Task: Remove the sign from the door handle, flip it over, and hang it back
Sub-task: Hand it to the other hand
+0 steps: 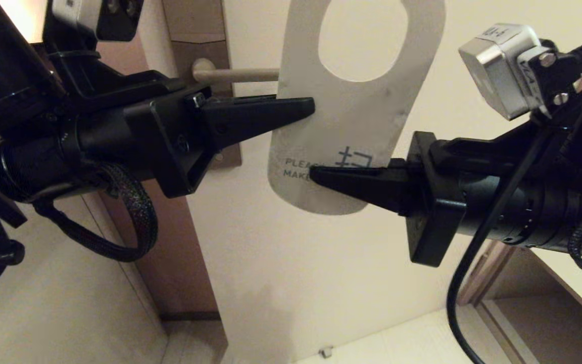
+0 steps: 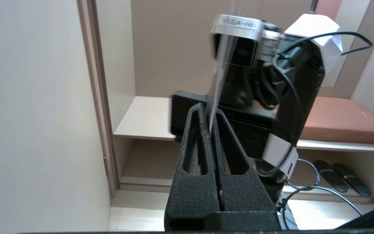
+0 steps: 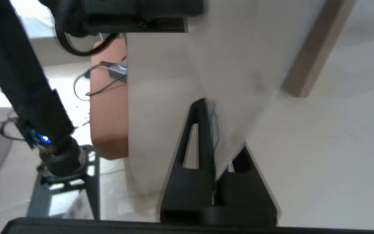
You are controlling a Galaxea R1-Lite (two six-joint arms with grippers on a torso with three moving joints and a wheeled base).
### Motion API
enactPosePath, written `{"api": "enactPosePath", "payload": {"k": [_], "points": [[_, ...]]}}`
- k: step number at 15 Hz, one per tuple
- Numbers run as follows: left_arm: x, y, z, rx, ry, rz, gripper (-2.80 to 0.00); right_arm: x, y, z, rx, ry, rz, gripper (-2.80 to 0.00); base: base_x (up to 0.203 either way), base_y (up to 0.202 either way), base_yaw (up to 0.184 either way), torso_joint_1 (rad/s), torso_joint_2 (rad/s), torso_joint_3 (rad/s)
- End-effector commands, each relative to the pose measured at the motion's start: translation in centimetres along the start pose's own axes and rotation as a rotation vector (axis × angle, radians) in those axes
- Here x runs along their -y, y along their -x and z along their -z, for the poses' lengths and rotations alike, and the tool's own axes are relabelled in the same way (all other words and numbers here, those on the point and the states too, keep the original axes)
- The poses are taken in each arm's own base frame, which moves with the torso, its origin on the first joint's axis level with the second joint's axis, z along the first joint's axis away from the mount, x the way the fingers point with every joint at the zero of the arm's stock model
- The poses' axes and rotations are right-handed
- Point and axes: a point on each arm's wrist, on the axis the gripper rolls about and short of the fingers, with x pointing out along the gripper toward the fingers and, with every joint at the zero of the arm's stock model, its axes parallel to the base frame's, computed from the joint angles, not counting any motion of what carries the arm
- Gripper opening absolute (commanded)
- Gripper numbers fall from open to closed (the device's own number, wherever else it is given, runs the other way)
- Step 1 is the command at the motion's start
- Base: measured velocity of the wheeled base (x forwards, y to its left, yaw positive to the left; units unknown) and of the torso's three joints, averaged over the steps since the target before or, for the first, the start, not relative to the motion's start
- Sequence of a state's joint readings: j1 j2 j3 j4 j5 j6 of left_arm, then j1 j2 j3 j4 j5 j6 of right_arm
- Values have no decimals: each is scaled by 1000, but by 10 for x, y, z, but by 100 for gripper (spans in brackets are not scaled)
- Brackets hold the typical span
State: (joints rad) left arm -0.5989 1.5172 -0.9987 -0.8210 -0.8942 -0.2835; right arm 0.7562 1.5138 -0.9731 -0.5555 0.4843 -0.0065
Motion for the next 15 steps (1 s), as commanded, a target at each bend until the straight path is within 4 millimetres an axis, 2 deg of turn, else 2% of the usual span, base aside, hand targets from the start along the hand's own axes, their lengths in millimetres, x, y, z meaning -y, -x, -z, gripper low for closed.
{"api": "enactPosePath", "payload": {"k": [1, 9, 10, 11, 15], "points": [[0, 0, 0, 0, 0, 6, -280, -3, 1, -1, 6, 3, -10, -280, 0, 0, 0, 0, 0, 0], [0, 0, 3, -6, 6, 4, -280, -5, 0, 1, 0, -1, -17, -280, 0, 0, 0, 0, 0, 0], [1, 1, 5, -9, 10, 5, -209, -5, 0, 2, -2, -2, -17, -280, 0, 0, 0, 0, 0, 0], [1, 1, 6, -13, 14, 4, 0, -5, 0, 2, -5, -3, -17, -280, 0, 0, 0, 0, 0, 0], [2, 3, 5, -2, 9, 4, 0, -6, 2, 5, -12, -7, -17, -280, 0, 0, 0, 0, 0, 0]]}}
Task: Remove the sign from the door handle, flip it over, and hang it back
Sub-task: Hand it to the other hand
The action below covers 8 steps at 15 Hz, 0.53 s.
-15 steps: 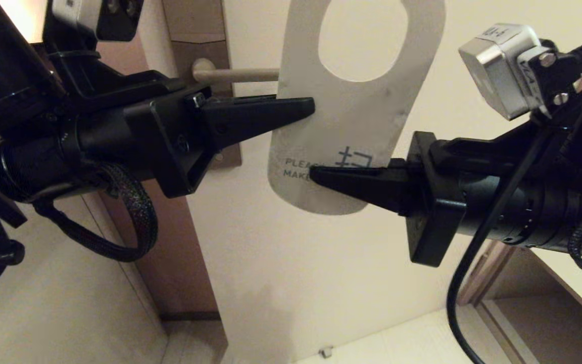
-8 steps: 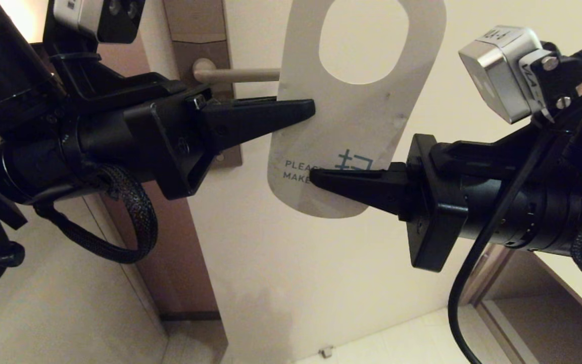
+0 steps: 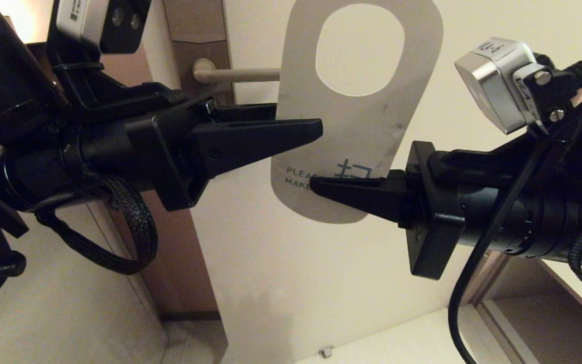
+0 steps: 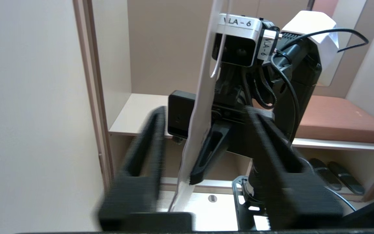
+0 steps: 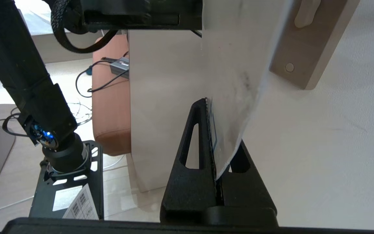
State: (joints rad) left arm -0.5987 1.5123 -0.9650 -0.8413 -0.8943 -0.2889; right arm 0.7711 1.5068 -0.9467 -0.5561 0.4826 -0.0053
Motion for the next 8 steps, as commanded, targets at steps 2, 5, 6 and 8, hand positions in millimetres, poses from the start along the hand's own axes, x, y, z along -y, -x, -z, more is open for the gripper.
{"api": "enactPosePath", "payload": {"k": [2, 5, 6, 8], "points": [[2, 3, -1, 4, -4, -2, 0, -2, 5, 2, -3, -1, 1, -280, 0, 0, 0, 0, 0, 0], [5, 21, 3, -5, 2, -55, 0, -4, 15, 7, -16, -10, 79, -280, 0, 0, 0, 0, 0, 0], [6, 29, 4, -8, 1, -78, 0, -4, 17, 10, -26, -15, 109, -280, 0, 0, 0, 0, 0, 0], [9, 44, 5, -9, -3, -125, 0, -6, 23, 14, -34, -18, 161, -280, 0, 0, 0, 0, 0, 0]]}}
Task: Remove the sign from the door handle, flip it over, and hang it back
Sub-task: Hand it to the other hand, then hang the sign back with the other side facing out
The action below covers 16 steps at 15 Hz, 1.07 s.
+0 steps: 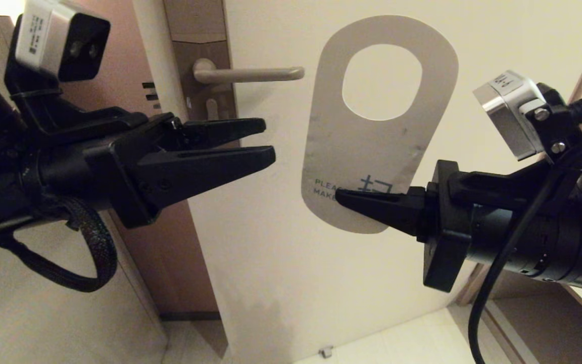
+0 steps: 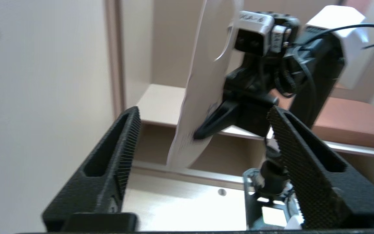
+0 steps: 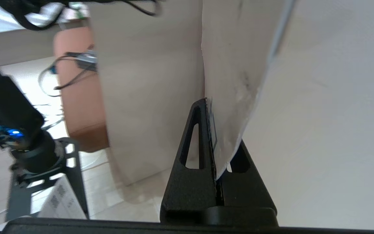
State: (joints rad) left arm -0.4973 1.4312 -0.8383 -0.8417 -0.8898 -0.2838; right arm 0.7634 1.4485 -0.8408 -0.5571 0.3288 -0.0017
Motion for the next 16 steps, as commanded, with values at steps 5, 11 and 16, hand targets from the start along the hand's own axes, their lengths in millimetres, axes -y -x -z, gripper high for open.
{"api": "enactPosePath", "payload": {"k": [5, 11, 16], "points": [[7, 39, 2, 8, -24, -122, 0, 7, 9, 1, 46, 11, 169, -280, 0, 0, 0, 0, 0, 0], [15, 53, -2, 23, -69, -163, -280, 5, 27, 6, 46, 11, 287, -280, 0, 0, 0, 0, 0, 0], [35, 66, 3, 32, -76, -184, -280, 2, 40, 15, 28, 8, 354, -280, 0, 0, 0, 0, 0, 0]]}}
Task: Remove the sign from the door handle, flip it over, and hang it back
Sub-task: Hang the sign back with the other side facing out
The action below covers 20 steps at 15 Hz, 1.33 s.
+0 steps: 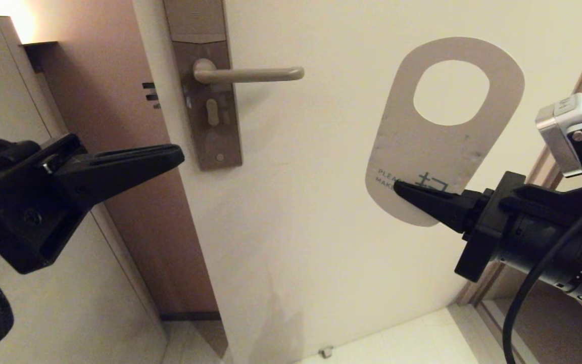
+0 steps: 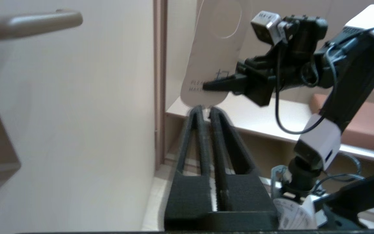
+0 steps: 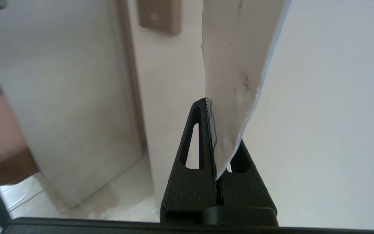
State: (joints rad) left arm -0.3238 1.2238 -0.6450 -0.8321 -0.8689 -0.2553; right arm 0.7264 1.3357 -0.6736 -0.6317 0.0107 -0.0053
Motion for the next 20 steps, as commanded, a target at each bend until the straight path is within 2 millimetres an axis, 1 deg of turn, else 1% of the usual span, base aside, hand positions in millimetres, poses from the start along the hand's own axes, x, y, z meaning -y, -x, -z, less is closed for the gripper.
{"api": "enactPosePath", "payload": {"k": [1, 3, 5, 7, 9, 11, 13, 17, 20], "points": [[8, 11, 0, 12, -16, -24, -280, 1, 5, 2, -2, 1, 19, -280, 0, 0, 0, 0, 0, 0], [9, 22, 4, 13, -21, -88, -280, 2, 8, 8, -19, 1, 50, -280, 0, 0, 0, 0, 0, 0], [8, 35, 5, 12, -36, -181, -280, 7, 9, 14, -15, 2, 114, -280, 0, 0, 0, 0, 0, 0], [7, 50, 7, -27, -59, -303, -280, 15, 9, 18, 4, 3, 170, -280, 0, 0, 0, 0, 0, 0], [11, 67, 10, -81, -128, -424, -280, 21, 10, 20, 3, 4, 200, -280, 0, 0, 0, 0, 0, 0], [21, 78, 13, -100, -156, -527, -280, 28, 11, 20, -1, 17, 234, -280, 0, 0, 0, 0, 0, 0], [31, 86, 20, -93, -171, -634, -280, 38, 14, 25, -23, 50, 282, -280, 0, 0, 0, 0, 0, 0], [60, 101, 44, -74, -190, -733, -280, 51, 19, 25, -23, 60, 352, -280, 0, 0, 0, 0, 0, 0], [81, 113, 61, -77, -184, -819, -280, 51, 28, 28, -30, 84, 363, -280, 0, 0, 0, 0, 0, 0]]}}
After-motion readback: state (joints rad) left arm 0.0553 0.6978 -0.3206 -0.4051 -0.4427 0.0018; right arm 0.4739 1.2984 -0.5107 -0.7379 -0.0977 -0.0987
